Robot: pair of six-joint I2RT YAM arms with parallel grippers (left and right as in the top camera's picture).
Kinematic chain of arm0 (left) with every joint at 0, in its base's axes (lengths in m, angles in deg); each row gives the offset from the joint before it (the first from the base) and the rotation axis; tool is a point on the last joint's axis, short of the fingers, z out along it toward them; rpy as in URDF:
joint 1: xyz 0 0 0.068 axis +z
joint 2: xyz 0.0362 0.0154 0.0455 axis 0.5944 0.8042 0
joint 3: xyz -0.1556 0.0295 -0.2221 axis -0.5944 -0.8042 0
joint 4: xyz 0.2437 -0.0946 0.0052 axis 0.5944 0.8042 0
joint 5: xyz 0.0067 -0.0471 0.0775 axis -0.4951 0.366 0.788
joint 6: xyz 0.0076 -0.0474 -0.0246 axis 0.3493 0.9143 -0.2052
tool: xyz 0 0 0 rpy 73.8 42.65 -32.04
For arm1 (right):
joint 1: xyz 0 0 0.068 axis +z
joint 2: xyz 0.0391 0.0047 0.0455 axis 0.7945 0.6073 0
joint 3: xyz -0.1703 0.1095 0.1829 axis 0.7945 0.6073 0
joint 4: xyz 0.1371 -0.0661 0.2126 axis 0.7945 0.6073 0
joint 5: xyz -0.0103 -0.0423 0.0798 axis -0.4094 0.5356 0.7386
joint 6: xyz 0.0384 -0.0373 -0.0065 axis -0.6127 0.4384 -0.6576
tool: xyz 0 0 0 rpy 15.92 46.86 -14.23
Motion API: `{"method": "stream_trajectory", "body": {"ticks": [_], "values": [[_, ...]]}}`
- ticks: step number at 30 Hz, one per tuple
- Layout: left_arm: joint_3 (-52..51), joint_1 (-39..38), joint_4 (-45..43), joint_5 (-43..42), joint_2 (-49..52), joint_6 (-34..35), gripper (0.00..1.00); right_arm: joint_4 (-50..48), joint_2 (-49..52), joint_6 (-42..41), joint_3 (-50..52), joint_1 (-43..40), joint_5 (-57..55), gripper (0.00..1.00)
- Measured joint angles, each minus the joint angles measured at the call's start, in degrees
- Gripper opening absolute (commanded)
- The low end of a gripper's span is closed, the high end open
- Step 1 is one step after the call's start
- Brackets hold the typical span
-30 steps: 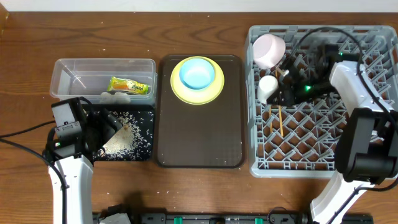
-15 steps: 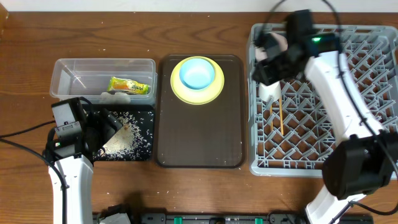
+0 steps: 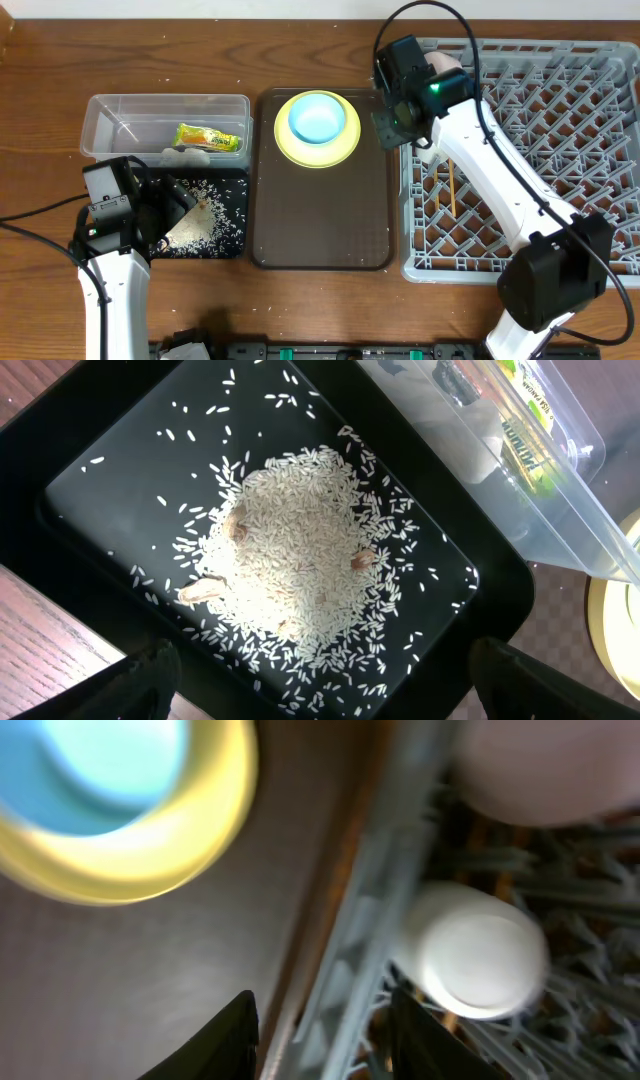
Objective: Sort waste into correct bins and load items into the dishwasher rack
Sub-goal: 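Withdraw the open right gripper left out of the rack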
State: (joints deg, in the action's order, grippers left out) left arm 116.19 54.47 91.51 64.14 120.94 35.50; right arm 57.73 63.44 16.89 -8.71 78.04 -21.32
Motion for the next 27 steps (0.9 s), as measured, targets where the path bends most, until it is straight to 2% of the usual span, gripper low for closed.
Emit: {"method": "stream_trajectory", "body": {"ticks": [13,21,27], "values": [[0.0,0.0,0.0,0.0,0.0,0.0,0.95,-5.0,0.0,-5.8,10.5,0.0,-2.4,0.33],[0.0,0.0,0.0,0.0,0.0,0.0,0.95,-4.9,0.0,-8.3,12.0,0.0,-1.0,0.13],[0.0,0.0,0.0,0.0,0.0,0.0,0.95,-4.8,0.0,-8.9,12.0,-0.2,-1.1,0.1]]}}
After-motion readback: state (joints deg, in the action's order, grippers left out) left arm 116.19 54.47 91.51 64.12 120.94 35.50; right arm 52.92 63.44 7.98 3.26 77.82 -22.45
